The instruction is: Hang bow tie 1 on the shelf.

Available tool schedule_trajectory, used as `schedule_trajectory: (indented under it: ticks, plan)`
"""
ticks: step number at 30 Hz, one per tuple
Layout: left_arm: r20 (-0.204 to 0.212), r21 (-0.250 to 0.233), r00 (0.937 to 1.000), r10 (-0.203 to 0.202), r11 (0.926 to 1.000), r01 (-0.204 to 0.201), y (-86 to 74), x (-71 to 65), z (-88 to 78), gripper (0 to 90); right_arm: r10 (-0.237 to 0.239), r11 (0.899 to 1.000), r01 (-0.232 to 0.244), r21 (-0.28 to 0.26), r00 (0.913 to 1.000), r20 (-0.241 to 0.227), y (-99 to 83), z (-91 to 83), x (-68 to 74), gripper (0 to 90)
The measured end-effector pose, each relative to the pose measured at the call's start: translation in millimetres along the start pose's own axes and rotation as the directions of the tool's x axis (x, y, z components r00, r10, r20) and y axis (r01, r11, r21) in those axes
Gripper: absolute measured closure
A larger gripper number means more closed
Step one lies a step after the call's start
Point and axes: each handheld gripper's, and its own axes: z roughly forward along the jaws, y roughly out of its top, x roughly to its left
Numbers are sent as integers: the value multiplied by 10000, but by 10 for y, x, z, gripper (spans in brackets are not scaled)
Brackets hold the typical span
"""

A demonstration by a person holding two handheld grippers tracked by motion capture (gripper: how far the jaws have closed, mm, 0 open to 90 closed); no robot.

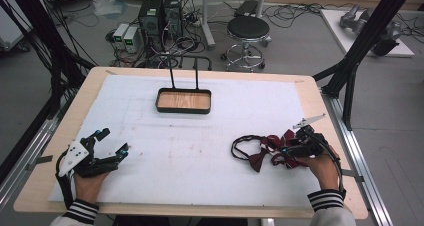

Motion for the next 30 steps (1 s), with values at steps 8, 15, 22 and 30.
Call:
schedule_trajectory:
  ticks: [8,15,22,30]
  plan:
    - [7,-11,10000,-25,10000,25,0,0,1,147,16,9992,-14,403,10000,-60,25,84,2,531]
    - [11,-12,10000,-23,10000,23,0,0,1,147,81,9965,-64,828,9998,-200,35,152,33,575]
    - [9,-10,10000,-26,10000,26,0,4,0,147,204,9932,-157,1150,9990,-401,32,190,21,683]
    - [7,-16,10000,-31,10000,31,-1,0,1,147,63,9922,-21,1248,9994,-331,31,219,50,755]
